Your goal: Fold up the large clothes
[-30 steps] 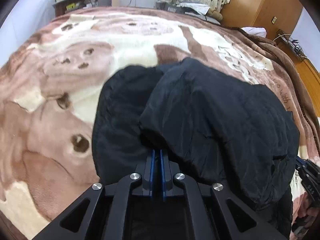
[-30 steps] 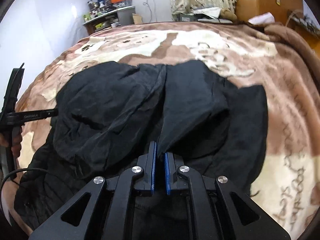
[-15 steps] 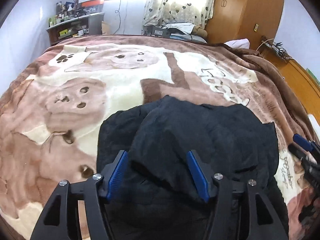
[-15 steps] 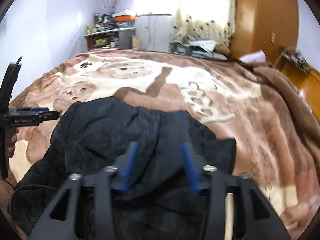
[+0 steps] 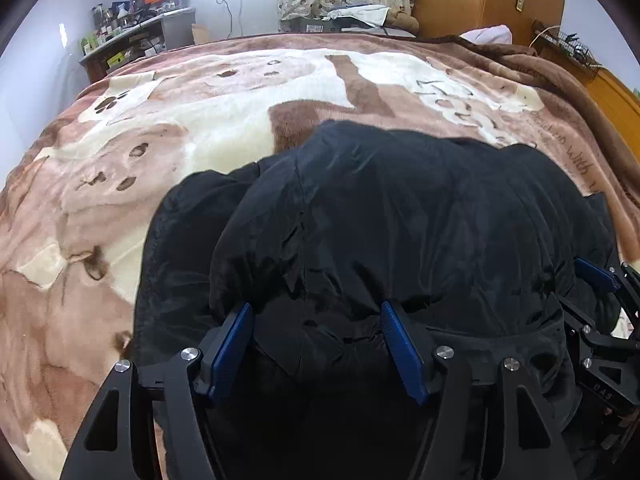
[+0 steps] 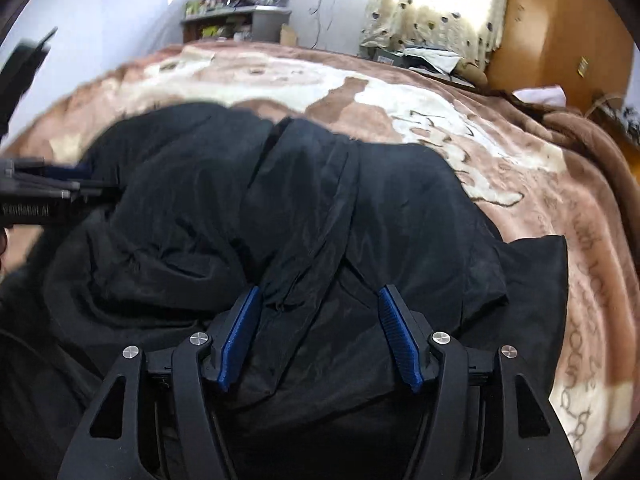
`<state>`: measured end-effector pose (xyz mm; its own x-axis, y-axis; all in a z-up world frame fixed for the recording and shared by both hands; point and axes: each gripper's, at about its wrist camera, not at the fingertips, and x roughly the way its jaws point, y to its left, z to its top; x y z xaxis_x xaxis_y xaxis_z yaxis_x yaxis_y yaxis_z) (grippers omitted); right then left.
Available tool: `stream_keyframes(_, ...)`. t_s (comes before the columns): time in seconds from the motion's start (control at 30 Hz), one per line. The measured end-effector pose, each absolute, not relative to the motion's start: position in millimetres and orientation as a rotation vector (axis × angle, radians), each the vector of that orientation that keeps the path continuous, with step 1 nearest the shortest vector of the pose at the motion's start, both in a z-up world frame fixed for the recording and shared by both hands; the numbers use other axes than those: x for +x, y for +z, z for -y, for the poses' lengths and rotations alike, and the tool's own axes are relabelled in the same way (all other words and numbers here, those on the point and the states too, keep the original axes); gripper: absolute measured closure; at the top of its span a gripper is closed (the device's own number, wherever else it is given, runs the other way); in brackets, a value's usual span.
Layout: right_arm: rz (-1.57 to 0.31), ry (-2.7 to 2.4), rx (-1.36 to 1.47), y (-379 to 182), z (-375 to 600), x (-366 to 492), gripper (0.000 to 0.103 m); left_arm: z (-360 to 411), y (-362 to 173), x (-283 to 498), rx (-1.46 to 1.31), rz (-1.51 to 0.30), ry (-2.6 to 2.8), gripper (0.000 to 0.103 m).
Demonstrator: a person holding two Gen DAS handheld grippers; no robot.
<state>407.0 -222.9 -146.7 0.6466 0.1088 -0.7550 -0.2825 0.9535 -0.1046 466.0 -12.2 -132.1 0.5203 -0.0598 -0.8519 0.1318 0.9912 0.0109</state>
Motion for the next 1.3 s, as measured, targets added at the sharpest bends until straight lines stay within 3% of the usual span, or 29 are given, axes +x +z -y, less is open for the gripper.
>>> stream_keyframes(0.33, -0.906, 0.241, -0.158, -166, 231, 420, 0.041, 12, -153, 468, 0.067, -1.014, -0.112, 0.035)
stream_keyframes(0.6, -0.918, 0.211, -0.164, -152, 226, 419, 0.041, 5, -133, 464, 0.006, -1.027, -0.107, 0.031)
stream_keyframes(0.67, -0.917, 0.189, -0.131, -137, 228, 413, 0.040, -2, -120, 456, -0.014, -1.042, -0.109, 0.023)
stream_keyframes(1.3, -0.612, 0.106, -0.068, 99, 273, 212, 0.034, -82, 55, 270, 0.041, -0.881, -0.064, 0.020)
